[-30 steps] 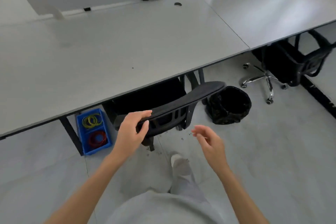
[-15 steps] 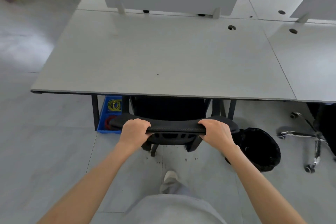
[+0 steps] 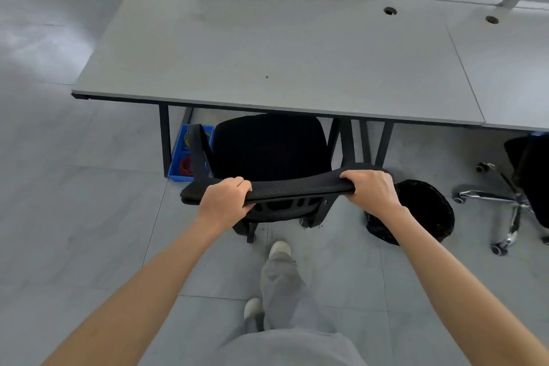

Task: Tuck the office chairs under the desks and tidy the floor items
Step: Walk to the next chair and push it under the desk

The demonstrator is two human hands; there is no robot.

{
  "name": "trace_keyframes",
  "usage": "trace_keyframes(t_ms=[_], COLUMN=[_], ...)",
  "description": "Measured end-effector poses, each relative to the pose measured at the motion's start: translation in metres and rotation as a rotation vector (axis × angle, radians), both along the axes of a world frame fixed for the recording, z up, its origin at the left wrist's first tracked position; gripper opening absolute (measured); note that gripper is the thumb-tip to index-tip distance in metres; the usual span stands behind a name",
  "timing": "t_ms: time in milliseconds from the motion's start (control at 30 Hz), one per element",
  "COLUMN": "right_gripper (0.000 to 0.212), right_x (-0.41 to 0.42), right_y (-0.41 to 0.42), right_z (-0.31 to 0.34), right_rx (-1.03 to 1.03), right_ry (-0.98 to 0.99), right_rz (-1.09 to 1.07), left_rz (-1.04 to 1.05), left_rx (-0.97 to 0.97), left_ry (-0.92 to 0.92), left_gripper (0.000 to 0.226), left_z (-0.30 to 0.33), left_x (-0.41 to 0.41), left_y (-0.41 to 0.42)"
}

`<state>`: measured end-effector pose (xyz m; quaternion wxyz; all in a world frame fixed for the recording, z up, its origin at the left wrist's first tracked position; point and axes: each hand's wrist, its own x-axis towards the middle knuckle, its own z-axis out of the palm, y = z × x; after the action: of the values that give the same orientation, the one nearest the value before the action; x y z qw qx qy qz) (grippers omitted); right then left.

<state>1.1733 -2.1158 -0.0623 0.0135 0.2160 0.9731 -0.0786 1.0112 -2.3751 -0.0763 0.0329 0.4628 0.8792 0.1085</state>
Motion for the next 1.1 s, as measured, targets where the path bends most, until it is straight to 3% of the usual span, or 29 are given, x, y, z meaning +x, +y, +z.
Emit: trace_keyframes(t_ms=[267,433,633,867,1100], right_gripper=[0.015,0.020,0.009,0.015,0.032], right_x=[0.028,0.028,0.051,0.105,0.088], right_y=[-0.071,-0.099,-0.113,-0.122,-0.101], right_z=[-0.018,-0.018,-0.022,-0.026,-0.022], right_rx=[0.000,0.025,0.018,0.091,0.137], right_ry=[0.073,0.070,0.124,0.198,0.230], right_rz=[-0.051,-0.073,-0.090,-0.090,-0.096], left_rz=[0.009,-0.006,-0.041,-0.152,-0.152], left_rx=[-0.050,0.004,0.053,0.040,0.025], left_ry=[0.043,0.063,0.043,0.077,0.086], left_gripper=[0.027,0.025,0.024,0.031,0.027], left_z=[0.004,0.006,-0.001,-0.013,-0.007], left_x=[0.007,-0.005,0.011,0.051,0.042], left_y=[-0.053,-0.066,-0.078,-0.091,-0.069])
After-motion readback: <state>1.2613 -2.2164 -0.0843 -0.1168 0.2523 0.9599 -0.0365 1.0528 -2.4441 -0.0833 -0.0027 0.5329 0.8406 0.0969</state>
